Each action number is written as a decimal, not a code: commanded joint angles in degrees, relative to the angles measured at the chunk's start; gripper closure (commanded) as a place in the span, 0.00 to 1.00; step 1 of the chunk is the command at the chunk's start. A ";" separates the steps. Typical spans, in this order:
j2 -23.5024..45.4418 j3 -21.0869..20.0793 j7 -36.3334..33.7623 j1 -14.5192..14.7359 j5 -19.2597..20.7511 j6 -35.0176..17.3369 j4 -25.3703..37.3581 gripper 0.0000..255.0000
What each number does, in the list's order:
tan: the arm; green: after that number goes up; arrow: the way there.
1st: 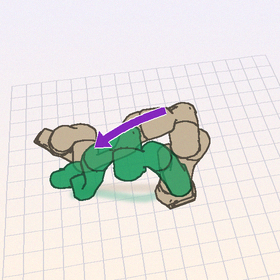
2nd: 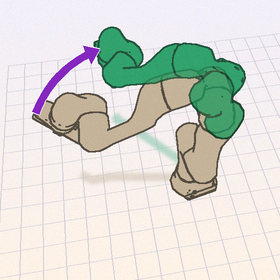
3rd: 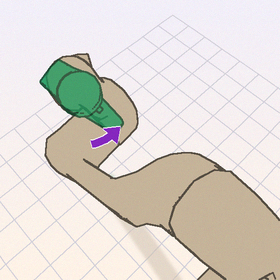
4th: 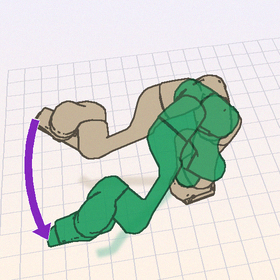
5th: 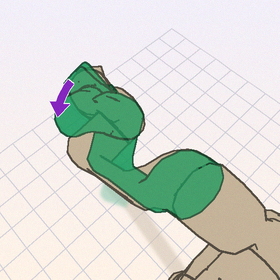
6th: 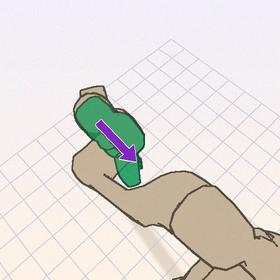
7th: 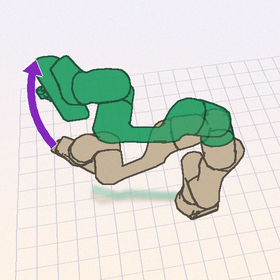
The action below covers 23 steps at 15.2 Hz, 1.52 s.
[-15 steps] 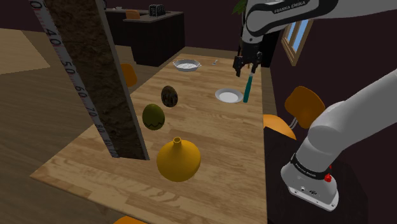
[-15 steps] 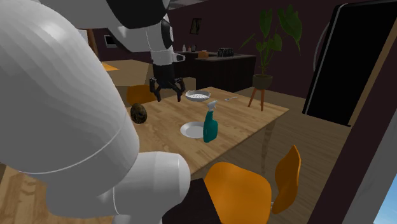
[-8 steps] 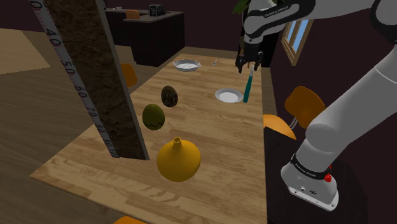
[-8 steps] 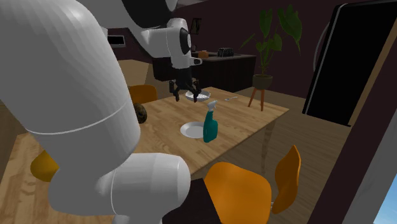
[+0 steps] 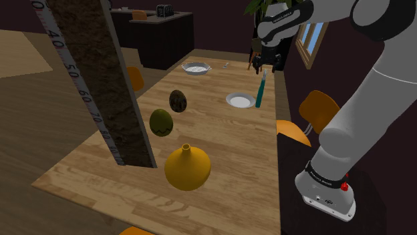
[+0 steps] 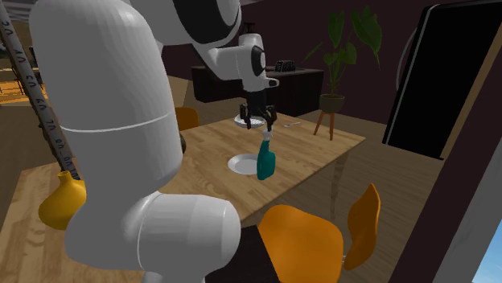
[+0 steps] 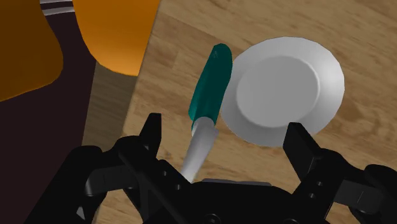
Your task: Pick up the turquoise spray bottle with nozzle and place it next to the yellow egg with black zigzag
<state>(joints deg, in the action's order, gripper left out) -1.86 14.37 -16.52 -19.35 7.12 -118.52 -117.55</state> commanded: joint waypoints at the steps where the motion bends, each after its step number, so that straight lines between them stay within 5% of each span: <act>1: 1.46 0.62 -0.10 -0.60 -0.14 -1.41 0.20 0.00; 15: 3.64 0.93 0.20 -0.92 -0.49 -6.26 -2.47 0.00; 16: 3.64 0.93 0.20 -0.92 -0.49 -6.26 -2.47 1.00; 23: 3.64 0.93 0.19 -0.92 -0.49 -6.26 -2.48 1.00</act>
<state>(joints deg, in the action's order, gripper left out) 1.77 15.29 -16.33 -20.27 6.62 -124.77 -120.02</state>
